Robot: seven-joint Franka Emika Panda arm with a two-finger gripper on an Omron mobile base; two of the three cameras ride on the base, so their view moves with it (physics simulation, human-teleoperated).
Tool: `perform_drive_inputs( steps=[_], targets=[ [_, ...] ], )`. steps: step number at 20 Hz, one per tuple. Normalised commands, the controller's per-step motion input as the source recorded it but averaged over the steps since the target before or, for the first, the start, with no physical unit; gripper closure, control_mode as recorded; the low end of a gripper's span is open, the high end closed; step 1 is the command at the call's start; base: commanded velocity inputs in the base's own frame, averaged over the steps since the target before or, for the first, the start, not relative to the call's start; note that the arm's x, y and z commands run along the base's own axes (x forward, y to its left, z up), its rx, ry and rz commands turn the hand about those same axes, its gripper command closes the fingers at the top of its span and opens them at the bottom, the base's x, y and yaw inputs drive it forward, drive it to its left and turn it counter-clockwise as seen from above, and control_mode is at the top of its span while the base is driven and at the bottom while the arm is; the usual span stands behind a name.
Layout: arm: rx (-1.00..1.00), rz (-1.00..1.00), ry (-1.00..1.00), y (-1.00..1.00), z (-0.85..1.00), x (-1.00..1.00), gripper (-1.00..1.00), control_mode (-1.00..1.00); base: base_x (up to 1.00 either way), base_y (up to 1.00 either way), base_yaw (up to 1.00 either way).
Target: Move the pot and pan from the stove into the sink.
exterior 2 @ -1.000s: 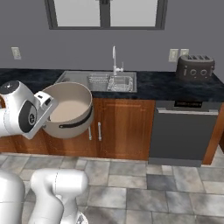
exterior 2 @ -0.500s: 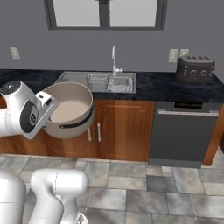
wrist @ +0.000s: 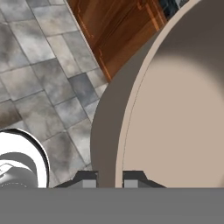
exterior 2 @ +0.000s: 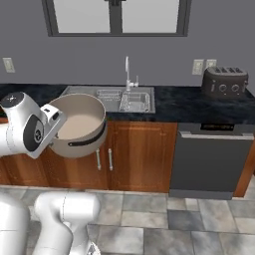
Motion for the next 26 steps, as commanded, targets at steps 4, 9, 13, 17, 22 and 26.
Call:
perform_drive_inputs(
  steps=[4,9,13,17,22,26],
  targets=[
    [0.00,0.00,0.00,0.00,0.00,0.00,1.00,1.00,0.43,0.40,-0.02],
    [0.00,0.00,0.00,0.00,0.00,0.00,1.00,1.00,0.50,0.43,0.00],
    [0.00,0.00,0.00,0.00,0.00,0.00,1.00,1.00,0.55,0.45,0.00],
    [0.00,0.00,0.00,0.00,0.00,0.00,1.00,1.00,0.60,0.43,0.00],
    [0.00,0.00,0.00,0.00,0.00,0.00,1.00,1.00,0.63,0.40,-0.01],
    [0.00,0.00,0.00,0.00,0.00,0.00,1.00,1.00,0.64,0.40,-0.01]
  ],
)
